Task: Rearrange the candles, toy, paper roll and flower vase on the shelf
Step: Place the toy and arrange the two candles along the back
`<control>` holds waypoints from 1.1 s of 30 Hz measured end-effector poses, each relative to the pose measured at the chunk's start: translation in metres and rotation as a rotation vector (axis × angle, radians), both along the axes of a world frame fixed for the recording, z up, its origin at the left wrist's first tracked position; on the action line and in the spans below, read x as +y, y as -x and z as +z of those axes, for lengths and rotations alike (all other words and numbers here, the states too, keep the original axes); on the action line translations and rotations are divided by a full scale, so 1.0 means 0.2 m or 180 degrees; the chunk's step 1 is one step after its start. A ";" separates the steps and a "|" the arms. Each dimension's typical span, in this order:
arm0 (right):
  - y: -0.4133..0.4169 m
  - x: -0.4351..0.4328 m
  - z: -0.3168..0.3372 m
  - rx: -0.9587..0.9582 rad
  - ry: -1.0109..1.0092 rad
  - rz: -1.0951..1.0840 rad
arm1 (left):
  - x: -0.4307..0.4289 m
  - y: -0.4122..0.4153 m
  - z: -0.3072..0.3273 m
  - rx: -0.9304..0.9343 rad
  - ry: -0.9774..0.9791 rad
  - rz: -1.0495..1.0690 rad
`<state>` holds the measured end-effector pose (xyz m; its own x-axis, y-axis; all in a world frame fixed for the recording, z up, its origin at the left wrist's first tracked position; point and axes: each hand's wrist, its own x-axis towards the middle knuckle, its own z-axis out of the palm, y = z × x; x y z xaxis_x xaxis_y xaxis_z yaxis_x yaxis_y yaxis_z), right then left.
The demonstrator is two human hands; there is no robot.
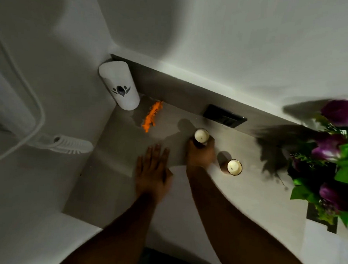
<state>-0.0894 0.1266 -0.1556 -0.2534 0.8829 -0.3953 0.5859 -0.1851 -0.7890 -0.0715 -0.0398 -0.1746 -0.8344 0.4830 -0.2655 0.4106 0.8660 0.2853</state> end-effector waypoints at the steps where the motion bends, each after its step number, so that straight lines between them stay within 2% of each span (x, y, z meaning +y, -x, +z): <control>1: 0.04 0.02 -0.01 0.0010 0.0017 0.0139 | 0.00 0.00 -0.01 0.0082 -0.0040 -0.0009; 8: 0.23 0.18 -0.04 -0.0087 -0.0023 0.0308 | -0.01 0.00 -0.06 0.0422 -0.0154 0.0002; 13: 0.25 0.19 -0.05 -0.0211 -0.0102 0.0395 | -0.03 0.00 -0.06 0.0393 -0.0131 0.0007; 16: 0.22 0.18 -0.02 -0.0072 0.0043 0.0426 | -0.02 0.00 -0.05 0.0320 -0.0091 -0.0007; 20: -0.03 0.01 0.03 0.0299 0.0637 0.0322 | -0.02 0.00 -0.02 0.0128 -0.0013 -0.0017; 24: -0.51 -0.13 0.01 -0.0023 0.0916 -0.0444 | -0.02 0.01 -0.01 0.0191 -0.0099 0.0004; 28: -0.71 -0.01 0.05 -0.0192 0.0743 -0.0994 | -0.01 0.00 -0.01 0.0287 -0.0076 0.0003; 33: -0.56 0.26 0.08 -0.0047 0.0174 -0.0640 | -0.01 -0.01 -0.01 0.0285 -0.0046 0.0030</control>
